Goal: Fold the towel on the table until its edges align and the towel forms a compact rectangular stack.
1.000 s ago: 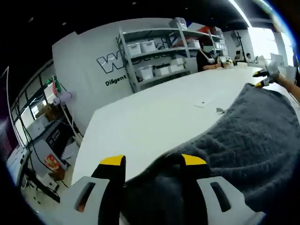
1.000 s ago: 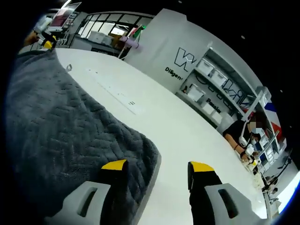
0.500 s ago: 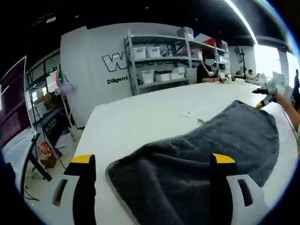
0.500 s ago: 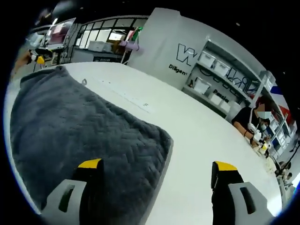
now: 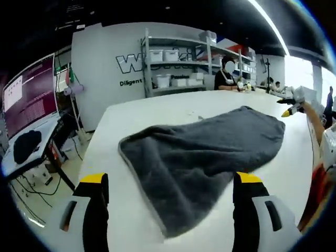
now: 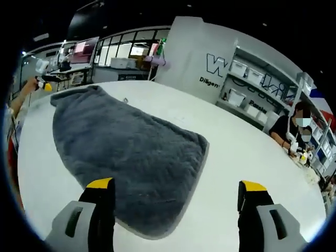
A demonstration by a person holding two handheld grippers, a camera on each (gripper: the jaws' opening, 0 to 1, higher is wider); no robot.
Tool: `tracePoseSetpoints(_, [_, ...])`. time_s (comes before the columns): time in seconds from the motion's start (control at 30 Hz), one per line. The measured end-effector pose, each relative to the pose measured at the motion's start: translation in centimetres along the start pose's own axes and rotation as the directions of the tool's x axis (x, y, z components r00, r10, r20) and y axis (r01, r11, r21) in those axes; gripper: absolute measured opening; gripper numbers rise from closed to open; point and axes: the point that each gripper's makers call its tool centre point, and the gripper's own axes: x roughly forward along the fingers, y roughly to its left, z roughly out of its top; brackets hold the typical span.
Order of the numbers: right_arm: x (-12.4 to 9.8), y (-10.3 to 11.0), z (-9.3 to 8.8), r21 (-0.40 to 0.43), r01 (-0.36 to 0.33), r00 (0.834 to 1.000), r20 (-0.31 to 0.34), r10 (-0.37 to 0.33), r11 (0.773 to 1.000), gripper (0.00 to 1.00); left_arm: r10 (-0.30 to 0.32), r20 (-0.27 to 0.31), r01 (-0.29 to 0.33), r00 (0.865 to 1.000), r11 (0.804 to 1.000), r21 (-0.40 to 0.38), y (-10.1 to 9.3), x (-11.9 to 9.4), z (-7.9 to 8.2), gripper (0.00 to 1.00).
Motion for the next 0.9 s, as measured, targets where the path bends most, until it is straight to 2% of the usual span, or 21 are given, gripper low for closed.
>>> tracePoseSetpoints(0.13, [-0.7,0.8,-0.7,-0.001,-0.018,1.0,-0.003,0.018,1.0,0.95,-0.008,-0.021,0.007,1.0,0.998,-0.057,0.0,-1.3,-2.9,0.96])
tracePoseSetpoints(0.33, [-1.4,2.6,-1.2,0.048,-0.084,0.996,0.034,0.083,0.995,0.9,-0.035,-0.02,0.033,0.999,0.993,-0.115,-0.2,-1.5,-5.1,0.91])
tracePoseSetpoints(0.43, [-1.5,3.2,-1.7,0.06,-0.1,0.995,0.031,0.099,0.993,0.9,-0.066,-0.045,0.059,0.997,0.988,-0.14,-0.7,-1.0,-6.2,0.9])
tracePoseSetpoints(0.53, [-1.4,4.5,-2.5,0.055,-0.139,0.99,0.011,0.139,0.989,0.89,-0.082,-0.042,0.075,0.996,0.986,-0.147,-1.0,-0.7,-6.5,0.88])
tracePoseSetpoints(0.6, [-1.3,5.3,-2.9,0.07,-0.171,0.985,0.002,0.171,0.983,0.88,-0.1,-0.013,0.097,0.995,0.982,-0.161,-1.2,-0.5,-6.1,0.81])
tracePoseSetpoints(0.7, [-1.3,5.9,-2.9,0.101,-0.197,0.98,0.023,0.196,0.975,0.83,-0.13,0.032,0.134,0.991,0.975,-0.177,-1.5,-0.4,-5.5,0.66])
tracePoseSetpoints(0.8, [-1.4,5.5,-3.2,0.127,-0.202,0.979,0.033,0.2,0.971,0.77,-0.151,0.033,0.155,0.988,0.972,-0.177,-1.9,-0.2,-5.4,0.56])
tracePoseSetpoints(0.9, [-1.6,5.3,-3.9,0.145,-0.194,0.981,0.017,0.193,0.97,0.7,-0.147,0.003,0.145,0.989,0.969,-0.201,-1.9,0.1,-5.9,0.49])
